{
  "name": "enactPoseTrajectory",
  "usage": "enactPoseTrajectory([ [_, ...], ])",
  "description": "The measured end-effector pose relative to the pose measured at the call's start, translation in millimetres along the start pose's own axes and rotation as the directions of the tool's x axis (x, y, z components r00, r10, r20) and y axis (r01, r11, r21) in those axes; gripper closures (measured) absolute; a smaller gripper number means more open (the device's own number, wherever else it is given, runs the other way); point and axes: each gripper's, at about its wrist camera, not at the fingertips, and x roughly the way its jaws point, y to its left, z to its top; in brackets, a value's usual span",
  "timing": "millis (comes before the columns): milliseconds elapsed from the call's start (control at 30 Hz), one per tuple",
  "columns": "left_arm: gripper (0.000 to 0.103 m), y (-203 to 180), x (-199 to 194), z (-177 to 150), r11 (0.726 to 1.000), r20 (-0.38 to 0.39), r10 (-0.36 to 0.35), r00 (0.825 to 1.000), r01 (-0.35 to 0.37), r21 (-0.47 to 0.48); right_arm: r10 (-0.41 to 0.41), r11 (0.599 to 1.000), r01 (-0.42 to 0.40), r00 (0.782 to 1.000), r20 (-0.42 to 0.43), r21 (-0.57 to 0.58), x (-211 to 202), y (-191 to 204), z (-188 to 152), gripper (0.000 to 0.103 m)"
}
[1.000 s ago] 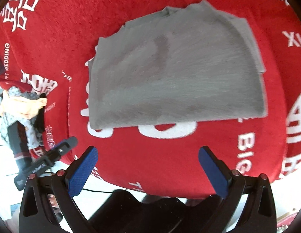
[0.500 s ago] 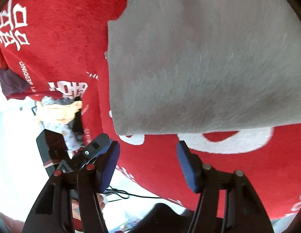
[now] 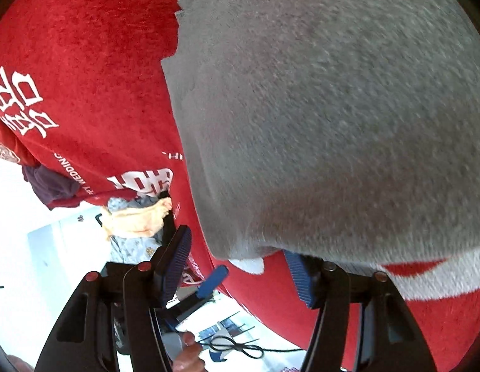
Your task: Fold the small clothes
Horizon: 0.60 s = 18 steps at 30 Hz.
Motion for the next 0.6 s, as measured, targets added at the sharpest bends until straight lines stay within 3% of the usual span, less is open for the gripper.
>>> enactPoseTrajectory([
  [33, 0.0, 0, 1, -1, 1.0, -0.003, -0.011, 1.0, 0.011, -0.007, -0.004, 1.0, 0.004, 1.0, 0.005, 0.003, 0, 1, 1, 0.05],
  [67, 0.0, 0, 3, -3, 1.0, -0.007, -0.022, 1.0, 0.022, -0.016, -0.017, 1.0, 0.017, 1.0, 0.004, 0.016, 1, 0, 3, 0.062],
  [133, 0.0, -1, 5, -6, 0.999, -0.009, -0.027, 1.0, 0.027, -0.031, 0.004, 0.998, -0.004, 1.0, 0.002, 0.068, -4, -9, 1, 0.065],
  [200, 0.0, -1, 6, -8, 0.998, -0.005, -0.033, 0.999, 0.033, -0.05, 0.015, 0.997, -0.014, 1.0, -0.021, 0.078, -8, -14, -7, 0.065],
  [233, 0.0, -1, 6, -9, 0.998, -0.002, -0.036, 0.999, 0.035, -0.055, -0.023, 0.998, 0.024, 0.999, -0.031, 0.053, -9, -13, -13, 0.064],
  [267, 0.0, -1, 6, -9, 0.997, -0.001, -0.039, 0.999, 0.038, -0.059, -0.051, 0.998, 0.052, 0.998, -0.034, 0.04, -8, -13, -18, 0.052],
  [300, 0.0, 0, 7, -9, 0.998, -0.002, -0.037, 0.999, 0.036, -0.059, -0.051, 0.998, 0.052, 0.998, -0.03, 0.042, -8, -16, -21, 0.047],
  [533, 0.0, 11, -1, -3, 0.997, 0.006, -0.033, 0.999, 0.033, -0.066, 0.057, 0.995, -0.061, 0.997, 0.049, 0.079, 5, -13, -8, 0.044],
  [567, 0.0, 13, -1, -3, 0.997, 0.005, -0.033, 0.999, 0.033, -0.071, 0.058, 0.994, -0.063, 0.997, 0.048, 0.09, 10, -11, -4, 0.052],
  [600, 0.0, 14, -2, -3, 0.997, 0.004, -0.034, 0.999, 0.034, -0.074, 0.051, 0.994, -0.055, 0.998, 0.046, 0.098, 13, -9, 0, 0.072],
])
